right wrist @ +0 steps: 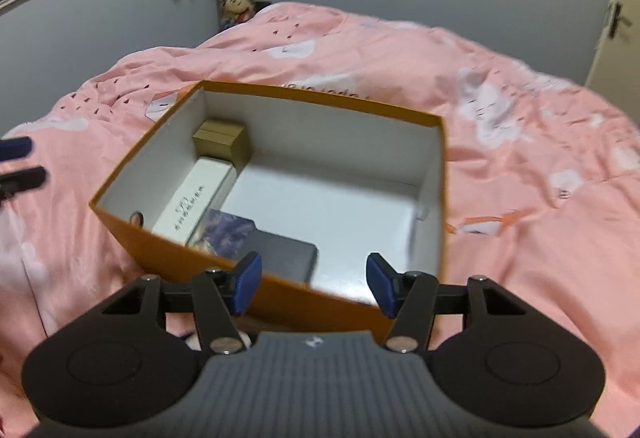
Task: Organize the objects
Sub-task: 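Move both tools back from the orange box to the item pile, then grasp the pink card wallet with the right tool, then grasp the pink pouch with the left tool while the right tool holds the wallet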
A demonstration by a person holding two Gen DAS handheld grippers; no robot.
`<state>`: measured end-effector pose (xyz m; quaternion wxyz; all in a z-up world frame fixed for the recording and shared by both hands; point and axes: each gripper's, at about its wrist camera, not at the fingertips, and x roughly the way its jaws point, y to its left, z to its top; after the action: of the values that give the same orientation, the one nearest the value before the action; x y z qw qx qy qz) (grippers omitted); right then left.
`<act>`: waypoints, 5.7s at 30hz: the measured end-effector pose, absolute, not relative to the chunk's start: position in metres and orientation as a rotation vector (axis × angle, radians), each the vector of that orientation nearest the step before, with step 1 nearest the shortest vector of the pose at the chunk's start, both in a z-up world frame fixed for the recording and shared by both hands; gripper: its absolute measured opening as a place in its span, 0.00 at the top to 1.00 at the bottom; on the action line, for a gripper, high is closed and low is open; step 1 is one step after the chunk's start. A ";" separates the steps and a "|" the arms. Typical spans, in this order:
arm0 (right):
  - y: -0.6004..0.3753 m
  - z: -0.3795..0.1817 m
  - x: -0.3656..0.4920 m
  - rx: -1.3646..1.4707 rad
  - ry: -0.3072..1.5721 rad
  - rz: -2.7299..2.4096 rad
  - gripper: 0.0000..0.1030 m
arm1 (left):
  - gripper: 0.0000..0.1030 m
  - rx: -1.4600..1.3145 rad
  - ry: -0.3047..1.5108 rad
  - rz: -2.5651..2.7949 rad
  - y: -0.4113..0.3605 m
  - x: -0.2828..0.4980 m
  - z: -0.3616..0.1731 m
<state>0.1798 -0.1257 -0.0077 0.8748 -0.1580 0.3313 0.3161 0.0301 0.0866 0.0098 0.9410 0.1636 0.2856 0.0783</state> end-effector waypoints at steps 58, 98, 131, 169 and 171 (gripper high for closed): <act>-0.189 -0.050 0.153 -0.263 0.952 0.566 0.48 | 0.38 -0.334 1.088 -0.030 0.042 0.044 -0.061; -0.228 -0.045 0.176 0.185 1.171 0.743 0.81 | 0.39 -0.384 1.005 -0.289 0.007 0.084 -0.031; -0.299 -0.034 0.185 0.165 0.975 0.527 0.81 | 0.92 -0.221 1.111 -0.359 -0.078 0.143 -0.052; -0.184 -0.031 0.158 0.065 1.016 0.804 0.82 | 0.34 -0.337 0.892 -0.025 0.020 0.077 0.001; -0.183 -0.030 0.157 0.063 1.014 0.807 0.82 | 0.34 -0.301 0.900 -0.006 0.014 0.078 0.000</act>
<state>0.1571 -0.1829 -0.0304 0.7968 0.0292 0.4722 0.3758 0.0783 0.0142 -0.0001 0.8894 -0.1451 0.4334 -0.0031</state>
